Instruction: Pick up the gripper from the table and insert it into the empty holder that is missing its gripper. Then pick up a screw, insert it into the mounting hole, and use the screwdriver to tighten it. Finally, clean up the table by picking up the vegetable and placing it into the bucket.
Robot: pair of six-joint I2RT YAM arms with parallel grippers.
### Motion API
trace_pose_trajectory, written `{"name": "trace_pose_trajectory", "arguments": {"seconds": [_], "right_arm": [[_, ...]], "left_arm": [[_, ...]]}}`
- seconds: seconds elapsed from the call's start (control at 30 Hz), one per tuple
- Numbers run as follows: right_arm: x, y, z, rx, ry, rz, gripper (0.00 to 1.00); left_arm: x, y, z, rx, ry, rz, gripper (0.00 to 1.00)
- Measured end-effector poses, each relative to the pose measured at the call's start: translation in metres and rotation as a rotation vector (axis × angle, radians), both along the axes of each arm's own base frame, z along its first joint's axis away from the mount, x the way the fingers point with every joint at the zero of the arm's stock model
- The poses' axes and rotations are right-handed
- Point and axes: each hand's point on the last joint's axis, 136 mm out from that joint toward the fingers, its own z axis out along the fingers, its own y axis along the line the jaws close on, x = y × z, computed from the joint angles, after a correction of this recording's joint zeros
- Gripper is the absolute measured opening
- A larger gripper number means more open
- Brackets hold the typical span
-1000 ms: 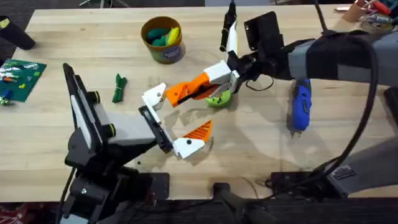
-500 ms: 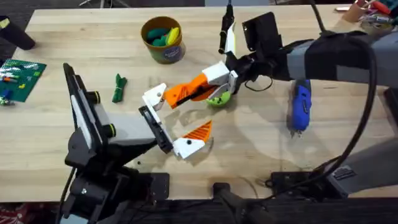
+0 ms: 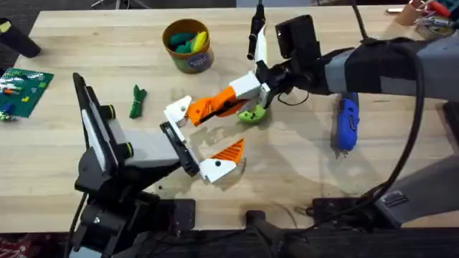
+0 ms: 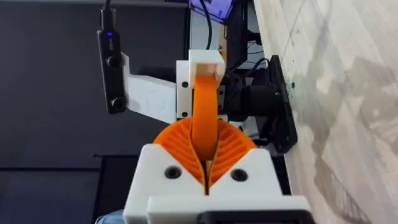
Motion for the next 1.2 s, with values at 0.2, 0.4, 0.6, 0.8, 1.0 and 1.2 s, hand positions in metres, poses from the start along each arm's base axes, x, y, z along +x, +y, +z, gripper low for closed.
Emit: {"name": "trace_pose_trajectory", "arguments": {"seconds": [0.2, 0.4, 0.6, 0.8, 1.0, 1.2], "right_arm": [[0.001, 0.0, 0.0, -0.001, -0.005, -0.004, 0.021], [0.0, 0.003, 0.0, -0.002, -0.013, -0.001, 0.022], [-0.001, 0.004, 0.0, -0.007, -0.007, 0.0, 0.02], [0.003, 0.009, 0.002, 0.007, -0.041, 0.0, 0.021], [0.0, 0.015, -0.005, -0.009, 0.012, 0.025, 0.021], [-0.002, 0.023, -0.002, -0.01, 0.017, 0.047, 0.022]], "left_arm": [[0.0, 0.0, 0.0, 0.0, 0.0, 0.001, 0.985], [0.001, 0.0, 0.0, 0.0, 0.0, 0.004, 0.985], [0.001, 0.001, 0.0, 0.0, 0.001, 0.007, 0.985], [0.005, 0.004, 0.0, 0.001, -0.002, 0.034, 0.985], [0.004, 0.003, 0.0, -0.005, 0.008, 0.029, 0.985], [0.004, 0.003, 0.0, -0.005, 0.008, 0.028, 0.985]]}}
